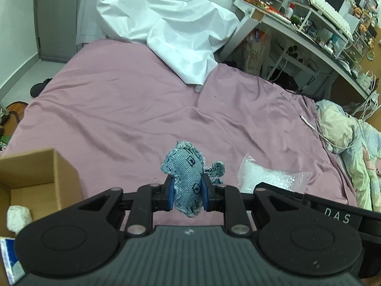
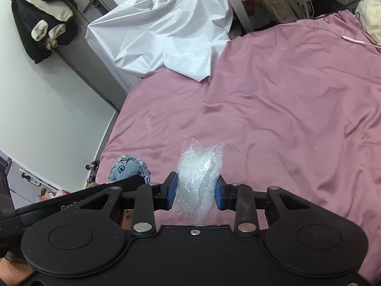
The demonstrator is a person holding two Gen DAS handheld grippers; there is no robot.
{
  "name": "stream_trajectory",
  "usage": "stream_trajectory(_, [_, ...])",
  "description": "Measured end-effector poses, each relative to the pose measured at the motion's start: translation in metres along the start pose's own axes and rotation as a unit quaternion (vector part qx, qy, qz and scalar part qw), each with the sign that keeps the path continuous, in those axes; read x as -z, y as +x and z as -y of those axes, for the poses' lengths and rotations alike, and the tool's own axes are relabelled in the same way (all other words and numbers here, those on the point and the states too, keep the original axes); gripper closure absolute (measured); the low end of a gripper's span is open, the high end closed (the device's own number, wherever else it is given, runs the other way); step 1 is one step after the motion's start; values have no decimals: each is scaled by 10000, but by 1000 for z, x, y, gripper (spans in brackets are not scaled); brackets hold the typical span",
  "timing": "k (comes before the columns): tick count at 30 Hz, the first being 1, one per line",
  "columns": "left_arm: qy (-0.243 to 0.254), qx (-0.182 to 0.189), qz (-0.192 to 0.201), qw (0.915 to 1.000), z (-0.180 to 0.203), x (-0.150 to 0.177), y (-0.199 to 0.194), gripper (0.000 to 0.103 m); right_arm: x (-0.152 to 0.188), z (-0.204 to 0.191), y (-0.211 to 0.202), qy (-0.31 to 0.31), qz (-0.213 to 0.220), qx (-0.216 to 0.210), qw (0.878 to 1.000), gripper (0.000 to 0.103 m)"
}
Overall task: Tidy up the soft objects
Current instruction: 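Carry the grey-blue plush in the left gripper while the right gripper carries the bag to the box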
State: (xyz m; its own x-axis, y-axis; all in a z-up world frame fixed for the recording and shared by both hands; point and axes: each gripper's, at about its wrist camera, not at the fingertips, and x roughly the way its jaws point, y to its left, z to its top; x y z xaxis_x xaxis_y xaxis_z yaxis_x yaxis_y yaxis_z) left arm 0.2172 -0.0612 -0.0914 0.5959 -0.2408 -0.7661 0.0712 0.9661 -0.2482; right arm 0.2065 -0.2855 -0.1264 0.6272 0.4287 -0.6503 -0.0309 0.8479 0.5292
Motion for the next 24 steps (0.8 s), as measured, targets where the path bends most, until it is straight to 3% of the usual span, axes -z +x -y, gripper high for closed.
stream_trajectory(24, [-392, -149, 732, 9964, -54, 8, -74, 82, 16, -58, -24, -385, 374, -120, 9985, 71])
